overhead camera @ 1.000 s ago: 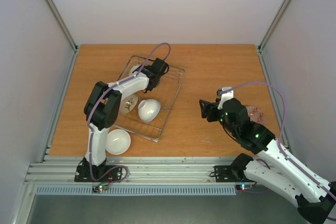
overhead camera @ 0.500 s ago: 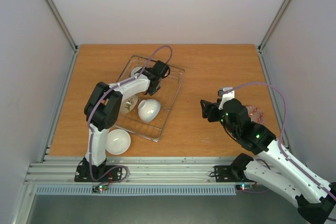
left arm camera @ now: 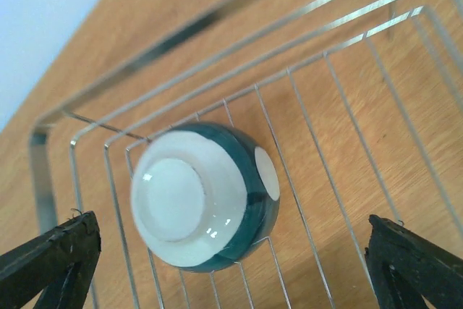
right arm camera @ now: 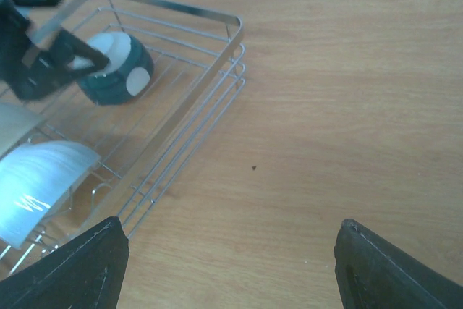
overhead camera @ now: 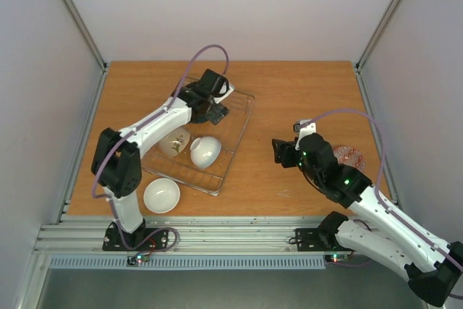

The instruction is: Load the bowls into the dish rack

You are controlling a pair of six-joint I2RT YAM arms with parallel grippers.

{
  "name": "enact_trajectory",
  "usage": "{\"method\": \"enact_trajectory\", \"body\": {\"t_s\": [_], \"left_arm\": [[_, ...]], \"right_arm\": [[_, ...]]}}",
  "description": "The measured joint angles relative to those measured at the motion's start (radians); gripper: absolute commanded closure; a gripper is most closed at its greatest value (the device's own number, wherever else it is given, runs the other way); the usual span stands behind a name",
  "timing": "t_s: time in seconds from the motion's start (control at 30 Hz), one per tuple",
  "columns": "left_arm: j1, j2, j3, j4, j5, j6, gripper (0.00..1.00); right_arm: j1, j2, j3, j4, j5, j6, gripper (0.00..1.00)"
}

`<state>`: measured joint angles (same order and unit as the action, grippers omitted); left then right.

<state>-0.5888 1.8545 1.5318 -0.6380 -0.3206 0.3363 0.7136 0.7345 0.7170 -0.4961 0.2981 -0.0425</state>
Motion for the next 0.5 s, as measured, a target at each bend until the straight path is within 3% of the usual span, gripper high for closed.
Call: {"method": "enact_trajectory", "body": {"t_s": [0.17, 0.27, 0.5], "left_arm": [[0.025, -0.105, 0.005, -0.004, 0.077, -0.021, 0.01], [0.091, -0.17, 0.004, -0.021, 0.199, -0.073, 0.01], [0.257, -0.474, -0.084, -0.015, 0.396, -0.195, 0.01]], "right_arm": [[0.0, 0.057, 0.0, 0.002, -0.021, 0.0, 0.23], [0.0, 0.063, 0.001, 0.013, -0.053, -0.006, 0.23], [0.016, 0.24, 0.098, 0.0, -0.167, -0.01, 0.38]]}}
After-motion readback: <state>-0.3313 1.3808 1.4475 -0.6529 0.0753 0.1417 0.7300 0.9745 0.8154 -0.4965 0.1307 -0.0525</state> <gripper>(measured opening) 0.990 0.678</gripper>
